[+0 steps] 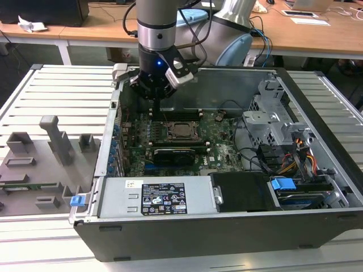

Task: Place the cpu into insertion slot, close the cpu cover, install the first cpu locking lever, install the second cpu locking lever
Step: 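Install the first cpu locking lever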

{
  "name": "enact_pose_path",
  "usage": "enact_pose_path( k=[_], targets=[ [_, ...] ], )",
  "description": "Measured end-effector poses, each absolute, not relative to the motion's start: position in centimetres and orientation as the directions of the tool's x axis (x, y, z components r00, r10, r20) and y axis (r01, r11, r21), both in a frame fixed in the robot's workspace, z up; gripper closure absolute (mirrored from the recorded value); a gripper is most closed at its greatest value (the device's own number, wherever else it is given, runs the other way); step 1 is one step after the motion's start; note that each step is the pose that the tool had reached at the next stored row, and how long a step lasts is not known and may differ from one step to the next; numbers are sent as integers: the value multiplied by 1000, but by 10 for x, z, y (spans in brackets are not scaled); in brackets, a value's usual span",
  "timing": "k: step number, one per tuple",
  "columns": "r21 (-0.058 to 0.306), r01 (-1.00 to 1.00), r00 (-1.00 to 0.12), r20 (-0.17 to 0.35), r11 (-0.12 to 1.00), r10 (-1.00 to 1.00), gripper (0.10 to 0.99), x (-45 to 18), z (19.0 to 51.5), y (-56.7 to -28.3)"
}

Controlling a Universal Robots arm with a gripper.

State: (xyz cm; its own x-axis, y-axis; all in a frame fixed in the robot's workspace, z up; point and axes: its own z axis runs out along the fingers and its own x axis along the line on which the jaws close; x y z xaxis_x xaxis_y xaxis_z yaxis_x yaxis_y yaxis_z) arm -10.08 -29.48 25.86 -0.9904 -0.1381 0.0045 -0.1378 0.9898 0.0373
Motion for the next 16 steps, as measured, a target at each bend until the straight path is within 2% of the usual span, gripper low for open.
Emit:
enact_pose_path(
  k=[5, 16],
  targets=[
    [37, -138, -990, 5, 990, -138, 980, -98, 257, -291],
    [37, -136, -991, 5, 990, -136, 980, -47, 254, -289]
  ],
)
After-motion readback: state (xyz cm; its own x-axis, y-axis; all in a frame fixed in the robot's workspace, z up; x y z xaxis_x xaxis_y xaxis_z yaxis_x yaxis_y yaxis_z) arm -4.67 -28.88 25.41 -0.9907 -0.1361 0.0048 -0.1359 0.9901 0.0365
